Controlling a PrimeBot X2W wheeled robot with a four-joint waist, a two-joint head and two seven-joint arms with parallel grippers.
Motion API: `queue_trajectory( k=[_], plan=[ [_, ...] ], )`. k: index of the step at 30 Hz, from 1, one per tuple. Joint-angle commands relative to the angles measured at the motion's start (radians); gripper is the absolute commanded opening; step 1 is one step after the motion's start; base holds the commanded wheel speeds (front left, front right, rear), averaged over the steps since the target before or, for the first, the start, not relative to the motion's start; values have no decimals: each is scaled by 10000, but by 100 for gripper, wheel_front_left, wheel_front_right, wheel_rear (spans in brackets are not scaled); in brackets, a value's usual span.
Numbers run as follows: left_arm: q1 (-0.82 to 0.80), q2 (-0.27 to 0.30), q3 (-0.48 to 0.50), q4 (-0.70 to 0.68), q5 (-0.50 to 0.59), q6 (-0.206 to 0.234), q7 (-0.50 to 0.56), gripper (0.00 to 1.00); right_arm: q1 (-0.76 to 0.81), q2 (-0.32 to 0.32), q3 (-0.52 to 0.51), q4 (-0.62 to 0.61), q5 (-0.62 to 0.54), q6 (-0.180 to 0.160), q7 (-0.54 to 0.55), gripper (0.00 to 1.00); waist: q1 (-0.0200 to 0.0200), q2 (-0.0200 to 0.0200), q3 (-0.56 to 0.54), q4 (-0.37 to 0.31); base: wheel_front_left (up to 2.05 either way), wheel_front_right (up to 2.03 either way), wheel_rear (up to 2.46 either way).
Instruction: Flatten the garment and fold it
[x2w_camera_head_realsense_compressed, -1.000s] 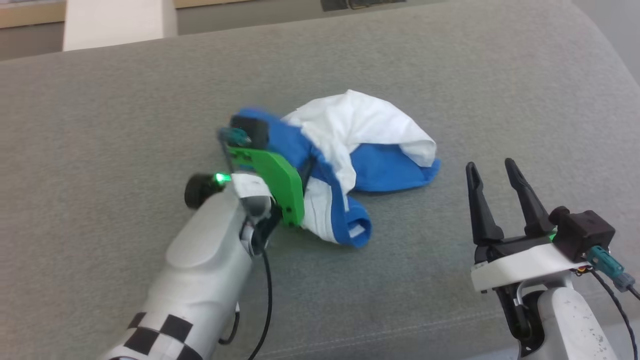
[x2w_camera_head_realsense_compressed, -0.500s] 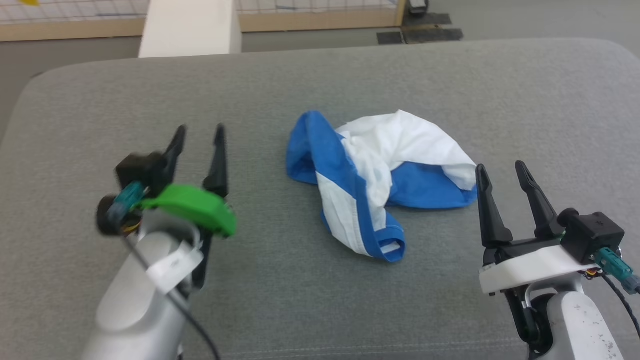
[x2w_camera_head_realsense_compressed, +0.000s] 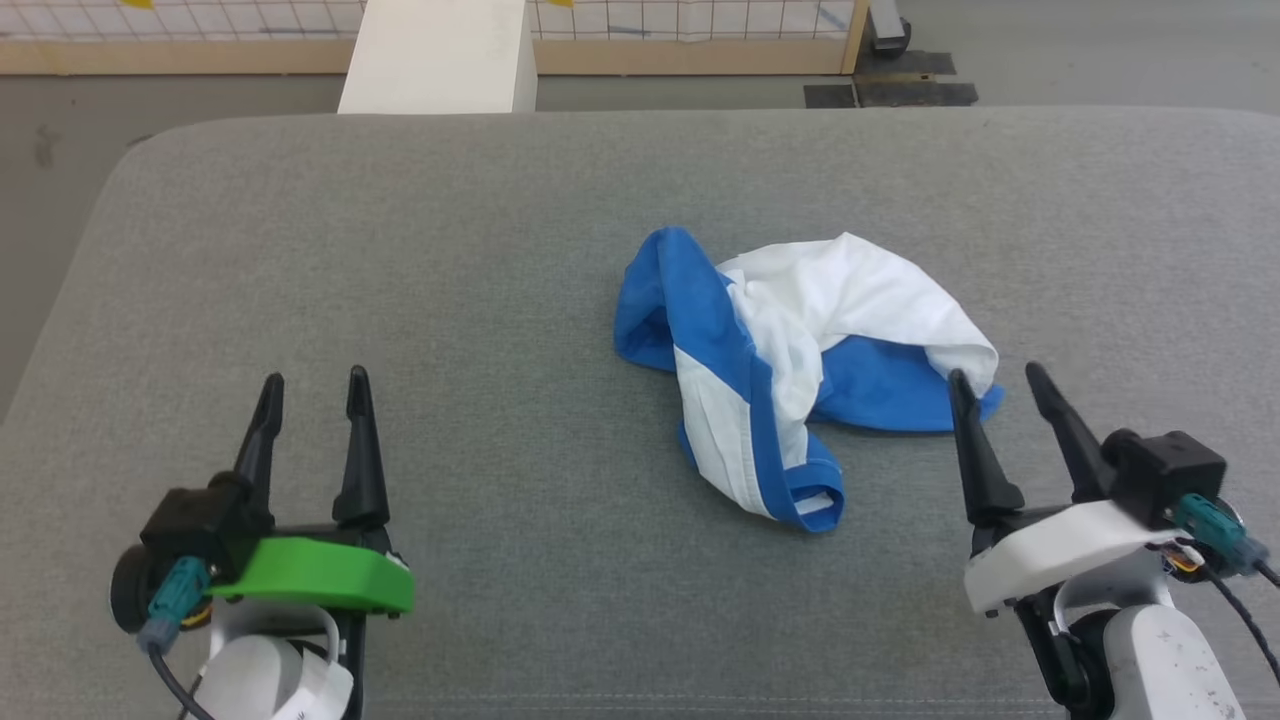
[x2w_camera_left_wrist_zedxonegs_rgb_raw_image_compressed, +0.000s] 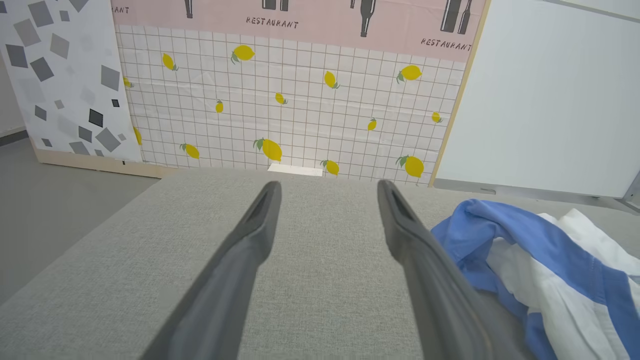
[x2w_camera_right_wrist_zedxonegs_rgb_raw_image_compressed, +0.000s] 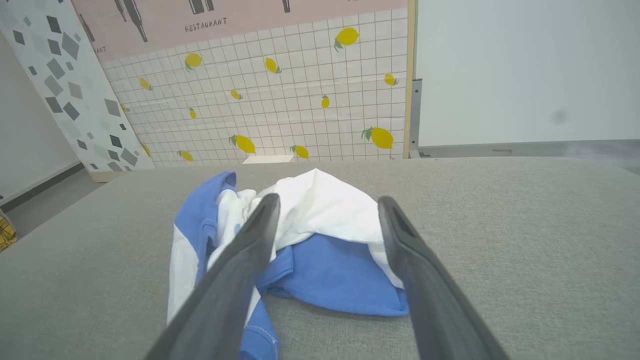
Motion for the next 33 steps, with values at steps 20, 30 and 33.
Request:
queue_trajectory(
  k=[20, 30, 33],
  plan=[
    [-627, -1339, 669, -105, 1028, -1243, -45, 100, -3156, 1, -233, 4013, -2134, -15, 4988, 100, 0, -1, 1570, 1131, 0, 0, 0],
    [-624, -1415, 735, 47, 1117, -1359, -45, 100, -3417, 1, -121, 4216, -2185, -15, 5432, 0, 0, -1, 1547, 1187, 0, 0, 0],
    [-506, -1418, 738, 140, 1095, -1319, -45, 100, -3072, 1, -567, 3728, -1929, -15, 4669, 0, 0, -1, 1296, 1095, 0, 0, 0]
  ],
)
